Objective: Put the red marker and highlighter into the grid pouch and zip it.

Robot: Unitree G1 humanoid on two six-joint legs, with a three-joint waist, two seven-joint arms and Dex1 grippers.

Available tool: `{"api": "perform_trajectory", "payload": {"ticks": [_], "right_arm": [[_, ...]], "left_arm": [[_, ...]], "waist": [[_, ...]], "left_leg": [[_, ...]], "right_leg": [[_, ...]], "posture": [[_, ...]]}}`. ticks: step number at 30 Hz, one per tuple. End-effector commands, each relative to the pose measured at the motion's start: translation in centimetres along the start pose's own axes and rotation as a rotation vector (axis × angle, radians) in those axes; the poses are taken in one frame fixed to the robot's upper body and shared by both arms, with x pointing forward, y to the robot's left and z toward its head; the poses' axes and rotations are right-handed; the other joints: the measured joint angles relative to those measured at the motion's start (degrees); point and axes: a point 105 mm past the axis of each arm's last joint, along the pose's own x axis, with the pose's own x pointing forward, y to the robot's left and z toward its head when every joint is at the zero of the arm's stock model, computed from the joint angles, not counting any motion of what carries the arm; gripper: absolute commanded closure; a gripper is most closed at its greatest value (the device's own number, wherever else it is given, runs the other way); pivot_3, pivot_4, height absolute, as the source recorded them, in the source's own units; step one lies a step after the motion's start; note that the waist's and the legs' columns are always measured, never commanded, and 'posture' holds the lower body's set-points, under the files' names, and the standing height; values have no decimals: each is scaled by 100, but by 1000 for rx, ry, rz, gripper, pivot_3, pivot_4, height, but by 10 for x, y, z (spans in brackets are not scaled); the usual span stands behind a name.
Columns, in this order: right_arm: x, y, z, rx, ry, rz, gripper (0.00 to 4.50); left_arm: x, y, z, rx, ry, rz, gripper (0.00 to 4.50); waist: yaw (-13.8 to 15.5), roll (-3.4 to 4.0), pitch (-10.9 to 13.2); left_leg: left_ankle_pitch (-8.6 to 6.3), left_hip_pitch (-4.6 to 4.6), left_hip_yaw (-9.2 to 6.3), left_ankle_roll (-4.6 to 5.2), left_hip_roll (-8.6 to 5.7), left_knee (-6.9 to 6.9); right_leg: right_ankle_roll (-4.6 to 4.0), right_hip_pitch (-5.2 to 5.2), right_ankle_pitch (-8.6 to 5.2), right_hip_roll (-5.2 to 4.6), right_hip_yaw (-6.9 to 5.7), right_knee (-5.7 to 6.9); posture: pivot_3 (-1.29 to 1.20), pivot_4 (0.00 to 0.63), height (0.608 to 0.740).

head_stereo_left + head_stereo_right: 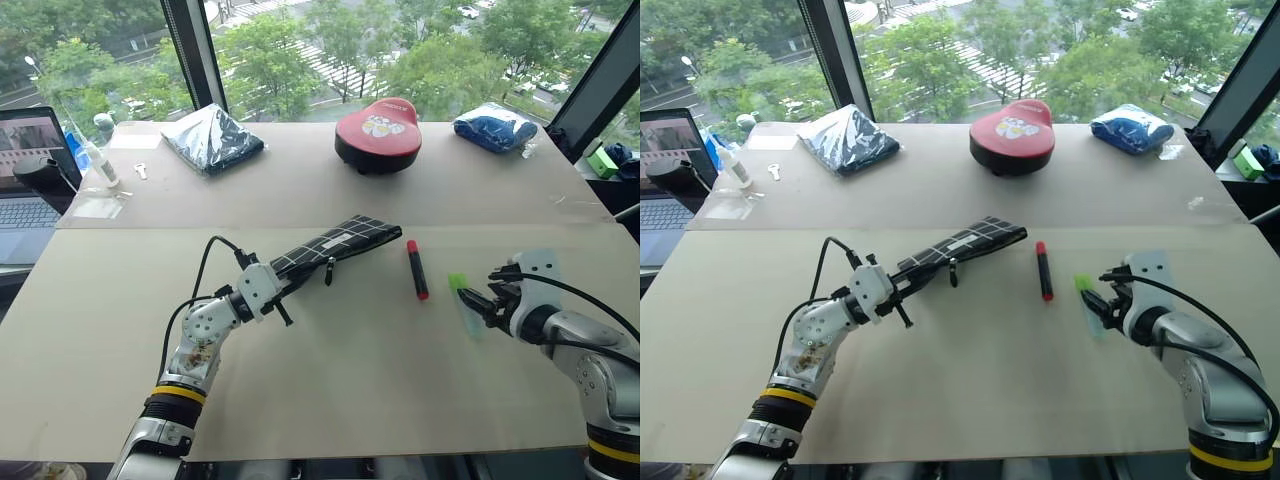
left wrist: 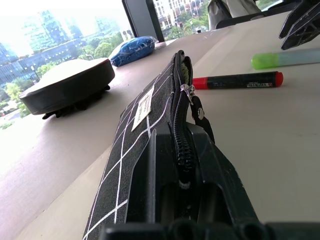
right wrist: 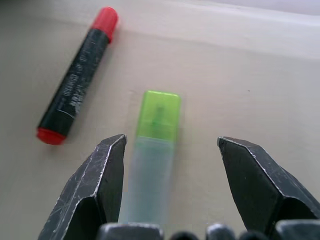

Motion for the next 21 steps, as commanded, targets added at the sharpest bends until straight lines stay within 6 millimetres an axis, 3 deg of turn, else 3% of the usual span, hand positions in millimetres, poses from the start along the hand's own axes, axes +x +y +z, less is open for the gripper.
{"api": "perform_trajectory", "payload": {"ticks": [1,10,15,18,21], "right_arm": [[-1,-3,4,-10,-33,-2,1250],[4,7,-10,27,5,45,1250],[8,11,-37,19,124,53,1250],[12,0,-59,13,223,-15,1250],[15,-6,-57,16,221,-37,1926]], "left_arm": [[0,3,8,10,-42,15,4500],[-3,3,7,12,-33,23,4500],[-3,4,7,11,-30,31,4500],[-2,4,7,14,-32,32,4500],[-2,7,9,18,-35,40,4500]], "waist": [[-1,0,0],[4,0,0],[1,0,0],[6,-8,-5],[7,-34,-21]], "left_leg": [[0,0,0,0,0,0],[-1,2,0,1,1,0],[-1,6,0,2,2,0],[-4,34,-2,7,8,0],[-10,62,-3,14,10,0]], "right_leg": [[0,0,0,0,0,1],[0,2,0,0,1,0],[0,7,0,0,1,0],[1,43,-1,1,-6,-8],[4,73,-4,0,-7,-17]], "posture": [[0,150,740],[0,150,740],[0,150,740],[0,150,740],[0,150,740]]}}
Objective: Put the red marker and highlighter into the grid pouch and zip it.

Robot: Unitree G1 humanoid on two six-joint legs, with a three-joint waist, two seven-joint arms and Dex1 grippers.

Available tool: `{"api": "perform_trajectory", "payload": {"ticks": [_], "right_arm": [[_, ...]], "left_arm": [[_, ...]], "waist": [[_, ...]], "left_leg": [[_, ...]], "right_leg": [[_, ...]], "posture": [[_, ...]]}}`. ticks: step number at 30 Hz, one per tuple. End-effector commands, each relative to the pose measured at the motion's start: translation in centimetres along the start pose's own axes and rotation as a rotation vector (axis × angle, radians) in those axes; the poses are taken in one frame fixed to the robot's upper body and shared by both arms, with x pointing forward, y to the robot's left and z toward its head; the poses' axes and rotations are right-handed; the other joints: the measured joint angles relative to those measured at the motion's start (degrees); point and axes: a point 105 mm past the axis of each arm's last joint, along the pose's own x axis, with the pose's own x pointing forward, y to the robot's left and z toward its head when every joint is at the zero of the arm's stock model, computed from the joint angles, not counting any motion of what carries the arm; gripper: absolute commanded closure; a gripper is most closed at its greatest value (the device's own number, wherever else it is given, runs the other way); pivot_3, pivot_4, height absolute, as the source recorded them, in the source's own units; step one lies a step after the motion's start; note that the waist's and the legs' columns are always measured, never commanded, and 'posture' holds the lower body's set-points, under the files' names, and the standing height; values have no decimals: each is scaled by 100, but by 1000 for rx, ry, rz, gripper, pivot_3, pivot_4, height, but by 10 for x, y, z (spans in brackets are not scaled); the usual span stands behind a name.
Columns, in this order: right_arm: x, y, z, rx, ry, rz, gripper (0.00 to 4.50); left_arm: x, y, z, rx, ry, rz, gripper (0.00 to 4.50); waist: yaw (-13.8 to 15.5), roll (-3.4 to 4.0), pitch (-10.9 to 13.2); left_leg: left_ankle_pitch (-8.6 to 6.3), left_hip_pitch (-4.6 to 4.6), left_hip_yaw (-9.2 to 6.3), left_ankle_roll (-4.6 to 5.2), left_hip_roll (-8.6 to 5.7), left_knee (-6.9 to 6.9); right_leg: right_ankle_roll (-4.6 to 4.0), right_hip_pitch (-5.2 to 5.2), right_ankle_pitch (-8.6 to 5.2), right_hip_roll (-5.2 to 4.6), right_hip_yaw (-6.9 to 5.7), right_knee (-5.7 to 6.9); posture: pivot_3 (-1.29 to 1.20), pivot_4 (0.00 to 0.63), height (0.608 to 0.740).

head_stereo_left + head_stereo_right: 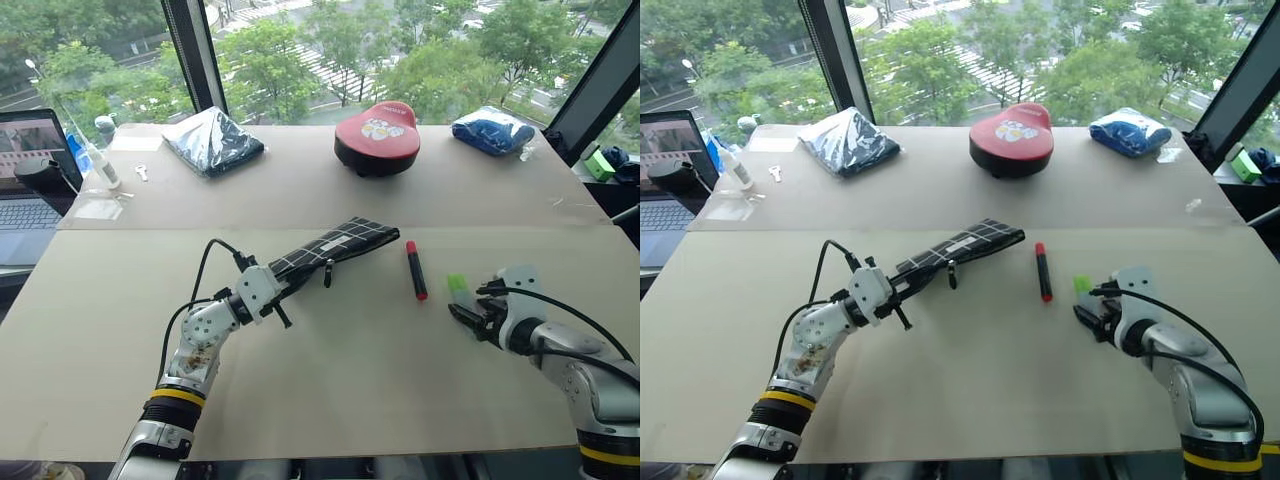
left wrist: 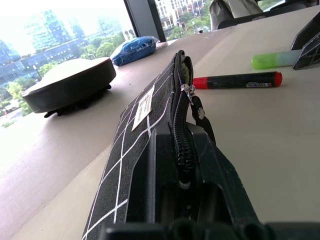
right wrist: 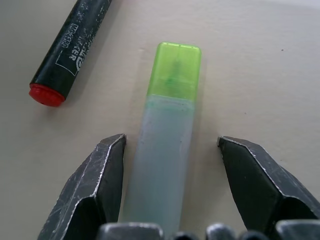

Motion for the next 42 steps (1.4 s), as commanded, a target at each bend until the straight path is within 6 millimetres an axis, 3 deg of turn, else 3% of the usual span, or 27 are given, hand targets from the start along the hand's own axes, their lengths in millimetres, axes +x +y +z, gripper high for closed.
{"api": "perform_trajectory", "payload": {"ticks": [1,5,8,12,15,17,20,23,31,42], "right_arm": [[5,-15,-21,25,92,-67,2260],[6,-10,2,13,22,-8,3446],[6,-9,15,0,-20,8,3435],[1,-13,59,-37,-193,26,3435],[-9,-9,95,-255,-323,44,3435],[-14,4,110,-563,-353,65,3435],[-18,31,116,-986,-340,166,3435],[-17,48,121,-1121,-364,232,3435],[-7,85,137,-1163,-441,330,3435],[2,77,124,-1118,-386,350,3435]], "left_arm": [[1,8,12,27,-45,32,4500],[0,9,13,29,-46,36,4500],[0,9,14,29,-48,38,4500],[0,9,15,28,-51,37,4500],[0,9,16,26,-52,32,4500],[0,9,16,25,-51,25,4500],[-1,9,16,26,-51,21,4500],[0,10,16,26,-52,19,4500],[2,5,18,27,-57,0,4500],[-1,1,19,27,-60,0,4500]], "waist": [[3,-19,-11],[1,-39,-24],[-7,-39,-24],[-8,-34,-21],[-12,-25,-15],[-11,-16,-10],[-13,-15,-9],[-23,-16,-8],[-4,-18,-7],[-6,-17,-7]], "left_leg": [[0,2,0,0,0,0],[0,3,-1,0,0,0],[0,1,0,0,0,0],[0,-7,2,-1,-1,0],[0,-17,2,-1,-2,-1],[0,-21,3,0,-4,-1],[-1,-22,5,2,-5,-2],[-1,-22,4,1,-1,-2],[3,-26,3,-7,-2,-2],[21,-50,1,-38,-1,-2]], "right_leg": [[0,1,0,0,1,0],[0,0,0,-3,4,-1],[-1,-5,1,-4,9,0],[-1,-17,1,-5,12,2],[-1,-29,1,-5,12,6],[0,-31,1,-5,10,4],[5,-30,-2,-4,5,-1],[5,-27,-3,-1,2,-4],[4,-29,-2,-8,2,-8],[5,-41,1,-12,-11,-31]], "posture": [[0,150,740],[0,150,740],[0,150,740],[0,150,740],[0,150,740],[0,150,740],[0,150,740],[0,150,740],[0,150,740],[0,150,740]]}}
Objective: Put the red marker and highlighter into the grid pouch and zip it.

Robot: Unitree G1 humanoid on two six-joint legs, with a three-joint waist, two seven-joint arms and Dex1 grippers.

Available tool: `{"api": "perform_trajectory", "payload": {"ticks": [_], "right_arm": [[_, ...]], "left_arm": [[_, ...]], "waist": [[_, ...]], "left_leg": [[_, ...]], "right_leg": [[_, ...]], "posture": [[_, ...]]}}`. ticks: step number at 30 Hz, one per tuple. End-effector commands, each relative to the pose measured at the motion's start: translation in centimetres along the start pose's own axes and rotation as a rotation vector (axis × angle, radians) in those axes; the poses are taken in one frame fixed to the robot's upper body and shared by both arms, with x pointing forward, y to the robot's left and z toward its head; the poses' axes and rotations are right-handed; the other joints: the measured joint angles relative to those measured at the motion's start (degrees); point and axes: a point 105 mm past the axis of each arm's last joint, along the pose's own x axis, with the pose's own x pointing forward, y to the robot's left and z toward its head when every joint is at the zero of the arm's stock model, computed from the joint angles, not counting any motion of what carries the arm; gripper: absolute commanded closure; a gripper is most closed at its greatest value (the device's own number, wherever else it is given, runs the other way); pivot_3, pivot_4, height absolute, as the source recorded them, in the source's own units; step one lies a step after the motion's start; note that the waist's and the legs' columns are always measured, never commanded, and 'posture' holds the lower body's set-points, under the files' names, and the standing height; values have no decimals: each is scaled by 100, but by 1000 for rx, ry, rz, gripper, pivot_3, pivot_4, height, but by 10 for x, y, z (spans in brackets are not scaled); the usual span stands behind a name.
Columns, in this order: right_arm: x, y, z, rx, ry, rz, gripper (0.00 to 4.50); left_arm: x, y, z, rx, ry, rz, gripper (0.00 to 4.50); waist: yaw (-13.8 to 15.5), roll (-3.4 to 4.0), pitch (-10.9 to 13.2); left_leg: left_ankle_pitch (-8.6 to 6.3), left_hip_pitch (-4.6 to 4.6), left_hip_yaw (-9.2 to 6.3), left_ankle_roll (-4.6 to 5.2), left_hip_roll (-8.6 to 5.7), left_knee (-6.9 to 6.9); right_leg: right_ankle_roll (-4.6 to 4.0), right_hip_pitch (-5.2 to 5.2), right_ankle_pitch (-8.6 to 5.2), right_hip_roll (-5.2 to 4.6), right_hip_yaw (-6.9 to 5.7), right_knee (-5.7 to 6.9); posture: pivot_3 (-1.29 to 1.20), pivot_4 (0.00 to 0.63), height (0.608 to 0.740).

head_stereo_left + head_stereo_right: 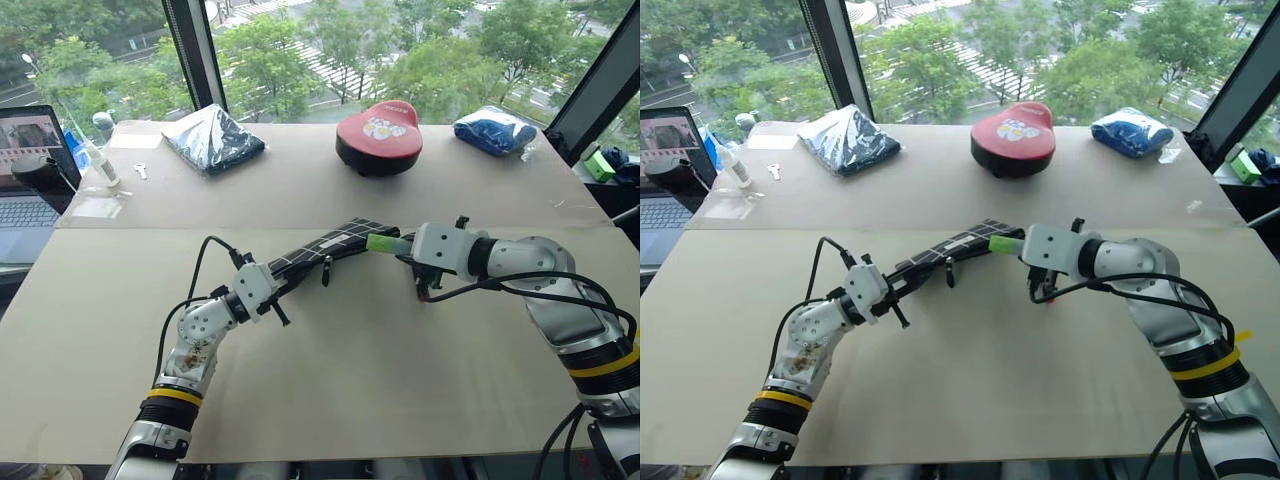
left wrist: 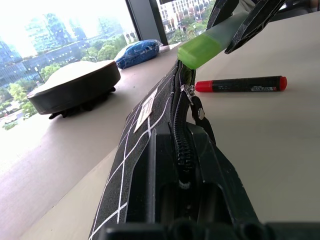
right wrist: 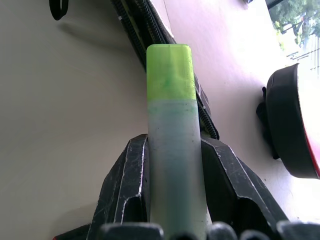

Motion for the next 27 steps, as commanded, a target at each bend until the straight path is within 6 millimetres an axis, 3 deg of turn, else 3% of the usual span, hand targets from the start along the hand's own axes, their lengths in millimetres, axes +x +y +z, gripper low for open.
{"api": "perform_trajectory", "payload": {"ticks": [1,15,27], "right_arm": [[-7,-7,3,5,-20,-32,3435],[-6,-12,-9,133,-17,-53,3435],[-7,-16,-15,356,-51,-74,3435]], "left_arm": [[1,-1,12,22,-42,-1,4500],[1,2,11,27,-39,5,4500],[0,4,12,29,-37,14,4500]], "waist": [[3,0,0],[4,0,0],[3,1,0]], "left_leg": [[0,-1,0,0,0,0],[-3,-3,0,4,-1,0],[-5,-4,0,7,0,0]], "right_leg": [[0,0,0,0,-1,-1],[1,1,2,-1,-2,-7],[2,1,3,-4,-2,-8]], "posture": [[0,150,740],[0,150,740],[0,150,740]]}}
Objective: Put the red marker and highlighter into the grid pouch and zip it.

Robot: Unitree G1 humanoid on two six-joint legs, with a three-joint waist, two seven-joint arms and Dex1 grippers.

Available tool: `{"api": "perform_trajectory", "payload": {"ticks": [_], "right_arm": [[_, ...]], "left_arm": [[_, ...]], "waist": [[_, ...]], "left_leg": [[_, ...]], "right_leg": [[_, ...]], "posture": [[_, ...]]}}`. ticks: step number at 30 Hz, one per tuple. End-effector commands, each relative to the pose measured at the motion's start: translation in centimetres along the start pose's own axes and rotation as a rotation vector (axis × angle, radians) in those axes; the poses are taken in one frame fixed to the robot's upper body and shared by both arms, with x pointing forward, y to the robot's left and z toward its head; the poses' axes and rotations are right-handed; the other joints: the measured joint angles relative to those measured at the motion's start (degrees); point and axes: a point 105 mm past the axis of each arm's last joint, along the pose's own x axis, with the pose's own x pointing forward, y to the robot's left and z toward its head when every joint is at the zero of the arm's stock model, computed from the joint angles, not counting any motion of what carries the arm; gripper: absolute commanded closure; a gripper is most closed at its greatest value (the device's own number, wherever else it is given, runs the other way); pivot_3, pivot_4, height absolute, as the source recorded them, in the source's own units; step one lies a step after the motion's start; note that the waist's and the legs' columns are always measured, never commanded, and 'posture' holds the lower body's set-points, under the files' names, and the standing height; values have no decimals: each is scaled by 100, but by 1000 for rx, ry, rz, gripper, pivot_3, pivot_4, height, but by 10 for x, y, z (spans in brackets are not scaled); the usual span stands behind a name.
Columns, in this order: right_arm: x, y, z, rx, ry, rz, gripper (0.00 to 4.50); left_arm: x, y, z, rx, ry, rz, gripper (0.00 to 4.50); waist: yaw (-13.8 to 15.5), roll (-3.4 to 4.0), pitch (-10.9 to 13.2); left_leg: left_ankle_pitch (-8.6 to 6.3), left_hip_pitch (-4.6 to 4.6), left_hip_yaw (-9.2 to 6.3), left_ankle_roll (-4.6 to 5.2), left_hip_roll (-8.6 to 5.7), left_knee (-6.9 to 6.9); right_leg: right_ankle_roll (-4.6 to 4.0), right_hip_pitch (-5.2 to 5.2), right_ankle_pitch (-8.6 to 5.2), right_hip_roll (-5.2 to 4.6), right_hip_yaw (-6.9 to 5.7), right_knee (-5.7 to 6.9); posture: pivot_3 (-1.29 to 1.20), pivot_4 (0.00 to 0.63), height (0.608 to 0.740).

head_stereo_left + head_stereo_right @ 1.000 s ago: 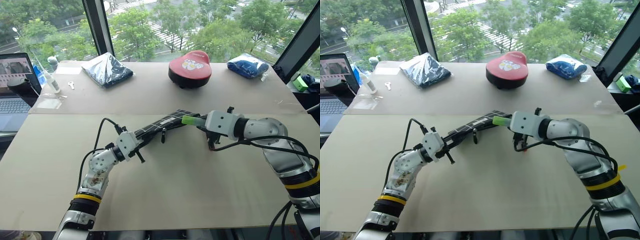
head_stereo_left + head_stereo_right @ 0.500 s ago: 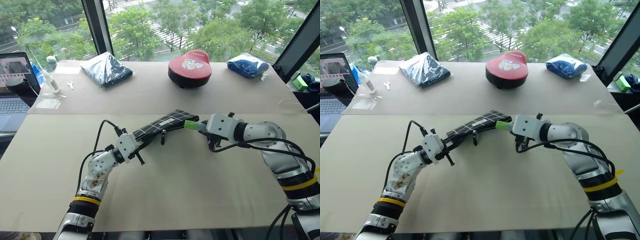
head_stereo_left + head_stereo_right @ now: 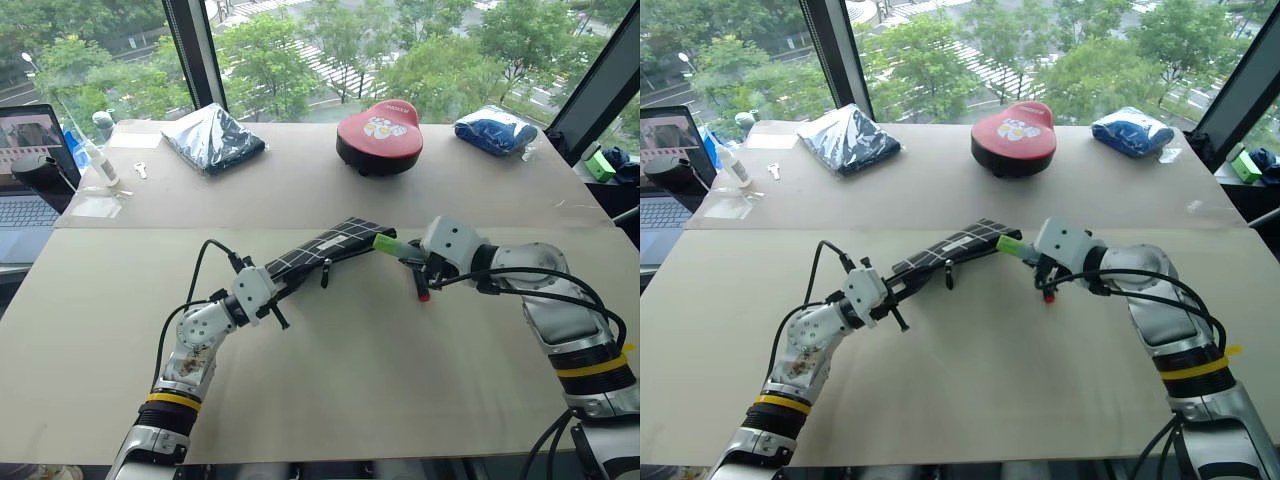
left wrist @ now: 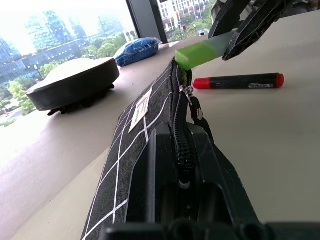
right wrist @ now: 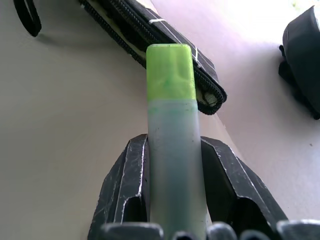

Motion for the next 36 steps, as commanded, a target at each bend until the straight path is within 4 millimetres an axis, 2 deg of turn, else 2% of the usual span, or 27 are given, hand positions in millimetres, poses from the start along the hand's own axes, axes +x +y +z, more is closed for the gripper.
{"api": "perform_trajectory", "payload": {"ticks": [1,5,17,21,25,36], "right_arm": [[-9,-12,10,31,-40,-40,3435],[-12,-12,8,72,-41,-35,3435],[-5,-9,5,88,-35,-30,3435],[-4,-2,12,119,-67,4,3435],[-4,16,13,121,-67,80,3435],[1,8,9,127,-36,46,3435]], "left_arm": [[3,6,14,36,-47,12,4500],[3,7,14,38,-46,11,4500],[4,8,15,39,-47,14,4500],[4,7,16,38,-47,15,4500],[4,7,16,38,-47,16,4500],[4,7,16,37,-51,19,4500]], "waist": [[-3,0,0],[0,0,0],[-4,1,0],[-3,1,0],[2,1,0],[-4,1,0]], "left_leg": [[-2,0,0,4,0,0],[-5,0,0,8,0,0],[-6,-1,0,9,-1,0],[-5,-1,0,8,-1,0],[-6,-1,0,9,0,0],[-5,-1,0,8,-2,0]], "right_leg": [[0,-1,0,0,0,0],[0,-1,0,-1,0,0],[1,-2,1,-1,0,0],[1,-2,1,0,0,0],[1,-2,1,-1,-1,0],[3,-2,2,-1,-1,-1]], "posture": [[0,150,740],[0,150,740],[0,150,740],[0,150,740],[0,150,740],[0,150,740]]}}
